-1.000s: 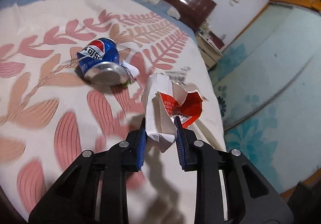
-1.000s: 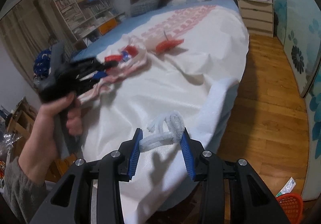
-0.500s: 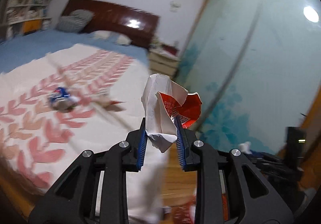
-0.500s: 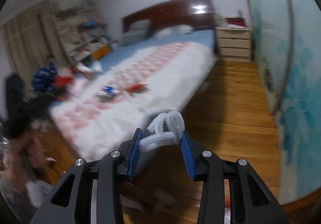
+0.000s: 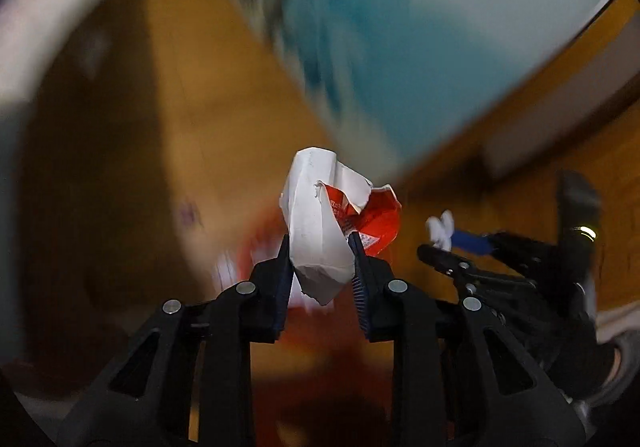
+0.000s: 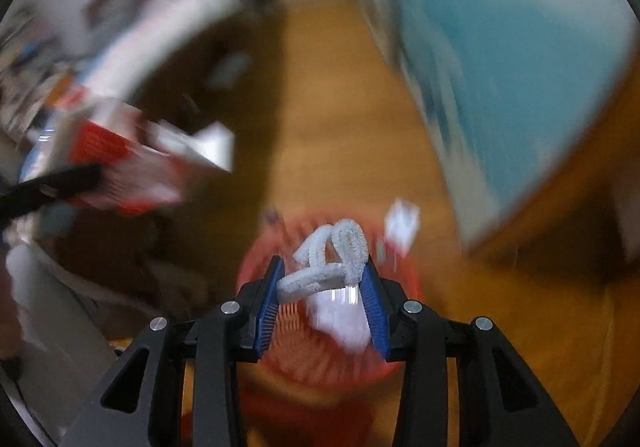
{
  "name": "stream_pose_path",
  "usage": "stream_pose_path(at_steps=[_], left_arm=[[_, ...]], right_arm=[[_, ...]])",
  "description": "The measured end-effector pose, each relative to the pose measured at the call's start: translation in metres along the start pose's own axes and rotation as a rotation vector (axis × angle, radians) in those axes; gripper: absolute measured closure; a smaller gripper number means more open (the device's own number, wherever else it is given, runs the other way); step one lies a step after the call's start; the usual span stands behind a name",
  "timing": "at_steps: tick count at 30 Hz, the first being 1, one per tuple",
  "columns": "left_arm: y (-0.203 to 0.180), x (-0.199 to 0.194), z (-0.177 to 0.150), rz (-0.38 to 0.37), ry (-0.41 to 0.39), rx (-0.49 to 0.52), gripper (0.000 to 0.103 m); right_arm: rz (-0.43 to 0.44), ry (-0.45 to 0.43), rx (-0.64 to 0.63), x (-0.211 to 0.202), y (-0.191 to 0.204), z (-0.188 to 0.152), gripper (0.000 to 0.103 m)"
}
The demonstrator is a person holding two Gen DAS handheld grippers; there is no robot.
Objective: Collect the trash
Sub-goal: 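Carry both items to the red wastebasket and open both grippers over it, then move both open tools back over the bed toward the Pepsi can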
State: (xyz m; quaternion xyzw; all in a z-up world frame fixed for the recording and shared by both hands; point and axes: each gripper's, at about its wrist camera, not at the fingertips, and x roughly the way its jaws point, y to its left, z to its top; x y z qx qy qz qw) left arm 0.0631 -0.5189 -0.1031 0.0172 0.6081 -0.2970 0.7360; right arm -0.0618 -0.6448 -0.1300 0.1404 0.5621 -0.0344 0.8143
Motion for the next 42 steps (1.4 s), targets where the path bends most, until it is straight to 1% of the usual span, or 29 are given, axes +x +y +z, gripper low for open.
stream_pose_path(at_steps=[1, 2, 4, 5, 8, 11, 13, 15, 16, 17, 18, 19, 20, 24, 28, 30, 32, 34, 37, 38, 39, 40, 42], left_arm=[[0.000, 0.021, 0.003, -0.018, 0.065, -0.013, 0.077], [0.001, 0.033, 0.005, -0.027, 0.099, -0.020, 0.077], [0.000, 0.046, 0.006, -0.006, 0.123, -0.003, 0.077], [-0.002, 0.059, 0.004, 0.008, 0.163, 0.025, 0.077], [-0.007, 0.081, -0.007, 0.033, 0.253, 0.079, 0.077], [-0.008, 0.091, -0.010, 0.093, 0.269, 0.127, 0.077], [-0.011, 0.094, -0.010, 0.097, 0.287, 0.124, 0.077], [-0.015, 0.092, -0.011, 0.101, 0.280, 0.128, 0.075], [-0.017, 0.091, -0.010, 0.097, 0.272, 0.129, 0.072], [-0.019, 0.089, -0.008, 0.091, 0.266, 0.124, 0.070], [-0.021, 0.087, -0.008, 0.092, 0.263, 0.116, 0.055], [-0.020, 0.085, -0.008, 0.100, 0.254, 0.110, 0.038], [-0.021, 0.085, -0.008, 0.107, 0.249, 0.108, 0.035], [-0.018, 0.076, -0.006, 0.119, 0.214, 0.094, 0.035], [-0.013, 0.061, -0.003, 0.136, 0.152, 0.070, 0.035], [-0.011, 0.049, 0.000, 0.170, 0.101, 0.059, 0.035], [-0.009, 0.033, 0.003, 0.184, 0.040, 0.041, 0.035], [-0.004, 0.010, 0.007, 0.193, -0.040, 0.018, 0.035], [0.013, -0.050, 0.009, 0.208, -0.218, -0.031, 0.035], [0.020, -0.071, 0.007, 0.227, -0.272, -0.043, 0.035], [0.026, -0.088, 0.005, 0.246, -0.313, -0.051, 0.035], [0.037, -0.116, 0.000, 0.274, -0.377, -0.066, 0.035], [0.059, -0.158, -0.011, 0.314, -0.465, -0.101, 0.035]], right_arm=[[0.001, 0.031, 0.016, 0.013, -0.006, -0.011, 0.064], [-0.002, 0.047, 0.025, 0.021, -0.010, -0.017, 0.064], [0.002, 0.074, 0.055, 0.036, -0.017, -0.025, 0.064], [0.002, 0.073, 0.069, 0.039, -0.017, -0.025, 0.064], [-0.005, 0.057, 0.092, 0.042, -0.017, -0.022, 0.064], [-0.003, 0.052, 0.090, 0.044, -0.012, -0.021, 0.064], [-0.003, 0.052, 0.086, 0.047, -0.010, -0.017, 0.064], [-0.003, 0.045, 0.086, 0.048, -0.009, -0.014, 0.061], [-0.003, 0.039, 0.089, 0.046, -0.009, -0.013, 0.059], [-0.006, 0.033, 0.092, 0.044, -0.011, -0.014, 0.056], [-0.013, 0.024, 0.096, 0.041, -0.011, -0.014, 0.047], [-0.018, 0.020, 0.096, 0.040, -0.012, -0.014, 0.044], [-0.023, 0.019, 0.095, 0.038, -0.012, -0.014, 0.044], [-0.031, 0.010, 0.090, 0.031, -0.008, -0.010, 0.045], [-0.033, -0.008, 0.081, 0.022, 0.001, -0.002, 0.045], [-0.032, -0.026, 0.074, 0.012, 0.008, 0.005, 0.045], [-0.022, -0.057, 0.049, -0.001, 0.018, 0.016, 0.045], [-0.011, -0.100, 0.020, -0.018, 0.031, 0.027, 0.045], [-0.033, -0.200, -0.087, -0.050, 0.067, 0.046, 0.045], [-0.047, -0.263, -0.153, -0.067, 0.088, 0.052, 0.045], [-0.042, -0.303, -0.193, -0.078, 0.104, 0.057, 0.045], [-0.027, -0.337, -0.223, -0.088, 0.119, 0.063, 0.044], [0.021, -0.396, -0.273, -0.107, 0.159, 0.076, 0.044]])
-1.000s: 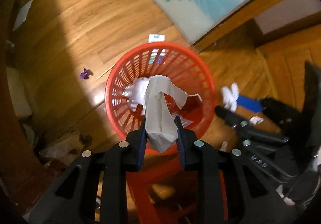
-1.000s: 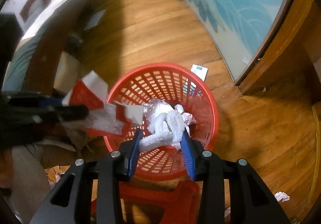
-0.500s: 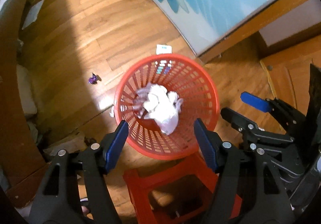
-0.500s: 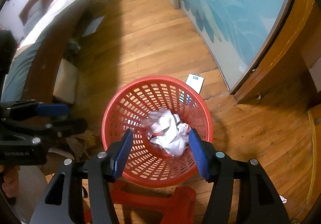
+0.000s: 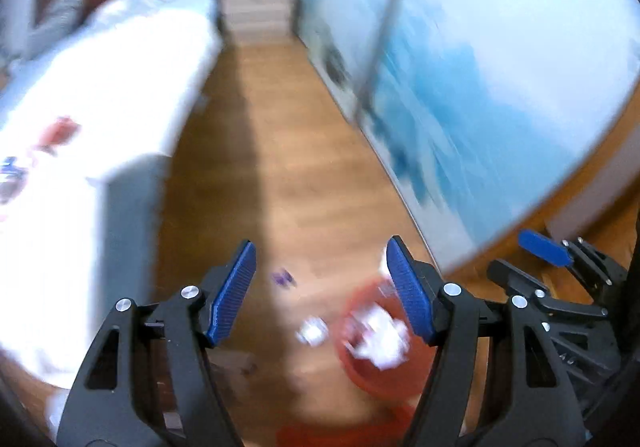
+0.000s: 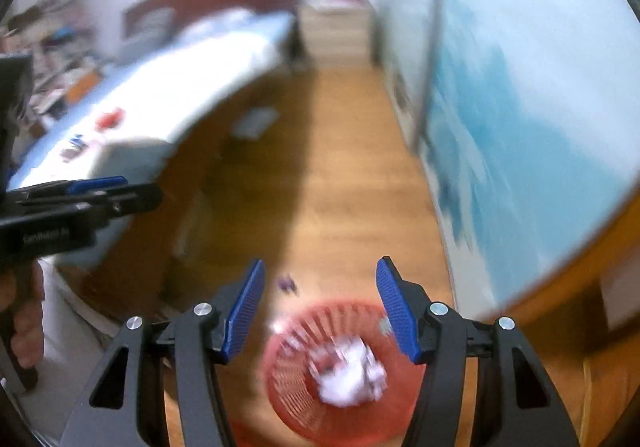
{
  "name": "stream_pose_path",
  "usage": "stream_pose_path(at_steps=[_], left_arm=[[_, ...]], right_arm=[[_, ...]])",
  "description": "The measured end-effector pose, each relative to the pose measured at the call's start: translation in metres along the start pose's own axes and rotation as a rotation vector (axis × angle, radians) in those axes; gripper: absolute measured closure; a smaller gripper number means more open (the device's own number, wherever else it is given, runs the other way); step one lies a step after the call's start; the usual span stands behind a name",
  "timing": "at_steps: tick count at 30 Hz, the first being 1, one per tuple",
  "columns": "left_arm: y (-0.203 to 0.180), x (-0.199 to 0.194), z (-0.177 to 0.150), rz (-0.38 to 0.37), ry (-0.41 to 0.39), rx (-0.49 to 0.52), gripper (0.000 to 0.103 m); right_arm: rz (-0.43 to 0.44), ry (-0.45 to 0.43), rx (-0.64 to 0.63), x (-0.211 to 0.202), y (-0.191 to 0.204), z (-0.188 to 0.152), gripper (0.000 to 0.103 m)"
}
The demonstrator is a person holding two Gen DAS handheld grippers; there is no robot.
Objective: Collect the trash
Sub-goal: 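Move both open tools back over the bed toward the Pepsi can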
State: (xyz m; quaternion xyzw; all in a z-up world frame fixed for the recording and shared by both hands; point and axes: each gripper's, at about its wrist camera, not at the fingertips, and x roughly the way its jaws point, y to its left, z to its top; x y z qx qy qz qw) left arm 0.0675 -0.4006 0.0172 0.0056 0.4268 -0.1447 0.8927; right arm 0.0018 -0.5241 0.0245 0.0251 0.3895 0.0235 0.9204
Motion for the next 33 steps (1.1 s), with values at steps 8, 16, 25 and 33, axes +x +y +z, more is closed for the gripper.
stream_pose_path(at_steps=[8, 16, 25, 33], left_arm=[[0.167, -0.125, -0.005, 0.272, -0.243, -0.155, 0.035], [0.267, -0.132, -0.046, 0.344, -0.270, -0.314, 0.035], [0.299, -0.110, -0.077, 0.288, -0.231, -0.370, 0.035], [0.299, -0.107, -0.080, 0.288, -0.232, -0.341, 0.035]], right_arm=[[0.231, -0.151, -0.119, -0.001, 0.154, 0.076, 0.041], [0.359, -0.186, -0.182, 0.019, 0.290, 0.073, 0.041], [0.371, -0.104, -0.265, 0.036, 0.340, 0.034, 0.041], [0.355, -0.052, -0.289, 0.056, 0.346, 0.034, 0.039]])
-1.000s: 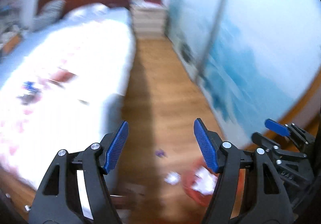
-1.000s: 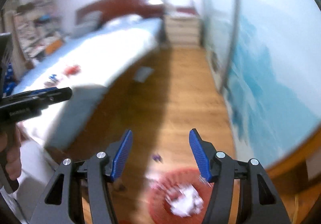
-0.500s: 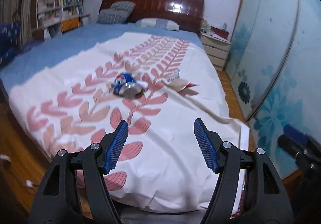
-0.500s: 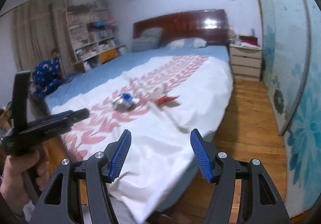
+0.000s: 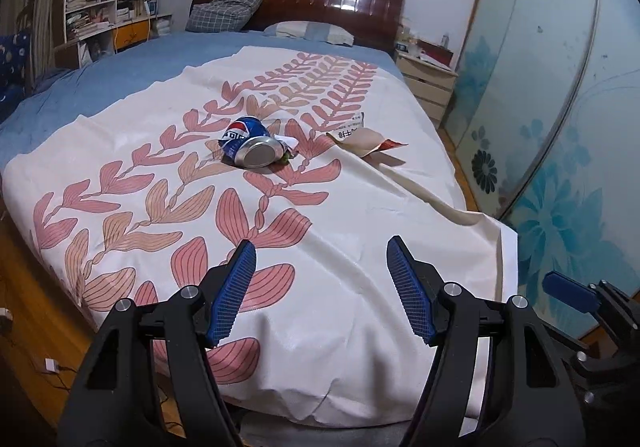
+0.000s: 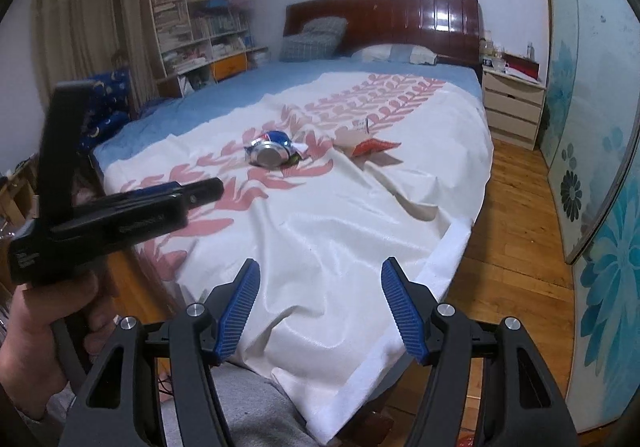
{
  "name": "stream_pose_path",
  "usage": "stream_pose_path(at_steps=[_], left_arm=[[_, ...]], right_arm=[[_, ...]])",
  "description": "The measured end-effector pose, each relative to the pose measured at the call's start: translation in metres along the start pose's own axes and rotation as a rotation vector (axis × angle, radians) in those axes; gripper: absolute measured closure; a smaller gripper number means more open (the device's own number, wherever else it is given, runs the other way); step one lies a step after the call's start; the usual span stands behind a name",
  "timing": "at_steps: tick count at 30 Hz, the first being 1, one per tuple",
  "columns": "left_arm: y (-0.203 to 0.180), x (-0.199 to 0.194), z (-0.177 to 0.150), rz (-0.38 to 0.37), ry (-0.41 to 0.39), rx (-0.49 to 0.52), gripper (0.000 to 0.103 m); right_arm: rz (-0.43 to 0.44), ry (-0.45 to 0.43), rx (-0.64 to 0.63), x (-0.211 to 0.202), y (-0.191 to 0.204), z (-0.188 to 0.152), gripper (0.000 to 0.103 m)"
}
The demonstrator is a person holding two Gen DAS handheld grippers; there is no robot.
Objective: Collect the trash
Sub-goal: 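Move both open tools back over the bed toward the Pepsi can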
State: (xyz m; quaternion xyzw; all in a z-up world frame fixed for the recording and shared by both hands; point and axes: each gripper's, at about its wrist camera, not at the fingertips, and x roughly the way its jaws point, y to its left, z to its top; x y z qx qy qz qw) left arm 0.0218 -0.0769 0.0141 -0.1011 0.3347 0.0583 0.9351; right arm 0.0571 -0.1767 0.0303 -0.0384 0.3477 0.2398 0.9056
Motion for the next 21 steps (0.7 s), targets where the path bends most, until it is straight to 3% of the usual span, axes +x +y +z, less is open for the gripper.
stream_pose_path(at_steps=[4, 19, 21], left_arm=[[0.009, 0.006, 0.000, 0.015, 0.015, -0.025, 0.035], [0.033, 0.025, -0.003, 0.017, 0.077, -0.111, 0.035], [0.033, 0.025, -0.002, 0.016, 0.077, -0.115, 0.035]], right_arm=[[0.014, 0.029, 0.017, 0.016, -0.001, 0.004, 0.035], [0.048, 0.094, 0.050, 0.037, -0.010, 0.010, 0.034], [0.093, 0.029, 0.076, 0.036, -0.017, 0.021, 0.034]])
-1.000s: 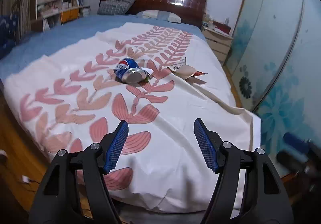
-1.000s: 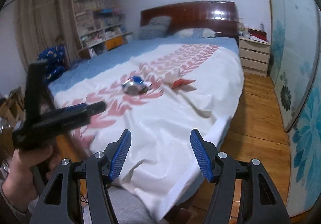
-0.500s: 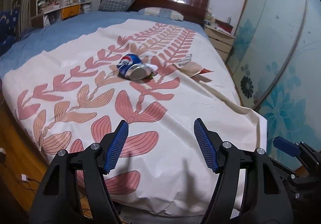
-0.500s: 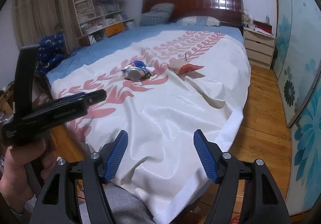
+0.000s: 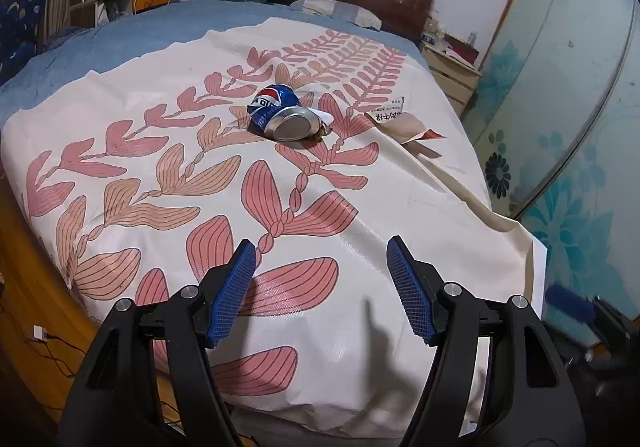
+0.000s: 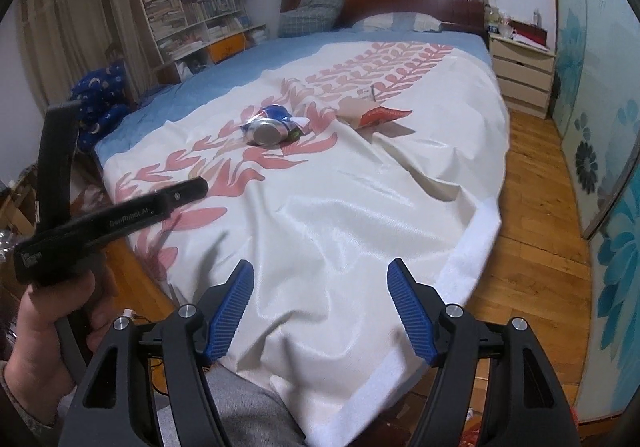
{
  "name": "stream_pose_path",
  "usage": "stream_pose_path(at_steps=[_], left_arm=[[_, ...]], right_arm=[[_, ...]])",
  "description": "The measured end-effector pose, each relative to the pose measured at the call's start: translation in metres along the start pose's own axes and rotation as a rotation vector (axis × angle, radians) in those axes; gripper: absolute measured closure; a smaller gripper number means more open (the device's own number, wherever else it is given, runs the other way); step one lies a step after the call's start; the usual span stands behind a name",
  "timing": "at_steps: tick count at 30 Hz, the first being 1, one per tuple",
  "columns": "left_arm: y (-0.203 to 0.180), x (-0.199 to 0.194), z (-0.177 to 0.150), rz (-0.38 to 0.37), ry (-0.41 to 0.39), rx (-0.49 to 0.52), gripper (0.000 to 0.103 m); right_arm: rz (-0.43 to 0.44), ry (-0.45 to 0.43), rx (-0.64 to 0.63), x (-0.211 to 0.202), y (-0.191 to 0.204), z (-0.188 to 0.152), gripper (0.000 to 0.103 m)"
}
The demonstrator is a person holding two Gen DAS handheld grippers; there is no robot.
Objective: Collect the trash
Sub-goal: 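Move both open tools back over the bed toward the Pepsi can, then grasp the white paper scrap with the right gripper while the left grasps the Pepsi can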
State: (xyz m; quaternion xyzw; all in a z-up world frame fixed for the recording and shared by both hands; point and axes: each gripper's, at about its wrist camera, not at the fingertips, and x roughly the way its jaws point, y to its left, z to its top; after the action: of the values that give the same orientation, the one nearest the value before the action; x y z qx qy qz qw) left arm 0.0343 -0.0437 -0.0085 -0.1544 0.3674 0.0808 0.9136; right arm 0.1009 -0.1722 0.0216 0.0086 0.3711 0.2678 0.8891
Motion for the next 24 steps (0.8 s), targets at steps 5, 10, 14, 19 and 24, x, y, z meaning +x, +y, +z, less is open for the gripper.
stream_pose_path(at_steps=[5, 10, 14, 19, 24], left_arm=[[0.001, -0.002, 0.003, -0.019, -0.002, -0.006, 0.035], [0.006, 0.005, 0.008, -0.018, 0.005, -0.015, 0.035], [0.014, 0.012, 0.012, -0.011, 0.014, -0.039, 0.035], [0.020, 0.022, 0.019, -0.001, 0.021, -0.056, 0.035], [0.024, 0.034, 0.024, 0.004, 0.033, -0.070, 0.035]], right_arm=[[-0.016, -0.100, 0.065, 0.037, -0.026, 0.071, 0.019], [-0.021, 0.036, 0.353, 0.140, -0.083, 0.139, 0.021], [-0.036, 0.130, 0.503, 0.209, -0.108, 0.148, 0.026], [-0.043, 0.168, 0.480, 0.269, -0.107, 0.143, 0.054], [-0.001, 0.118, 0.465, 0.275, -0.111, 0.130, 0.085]])
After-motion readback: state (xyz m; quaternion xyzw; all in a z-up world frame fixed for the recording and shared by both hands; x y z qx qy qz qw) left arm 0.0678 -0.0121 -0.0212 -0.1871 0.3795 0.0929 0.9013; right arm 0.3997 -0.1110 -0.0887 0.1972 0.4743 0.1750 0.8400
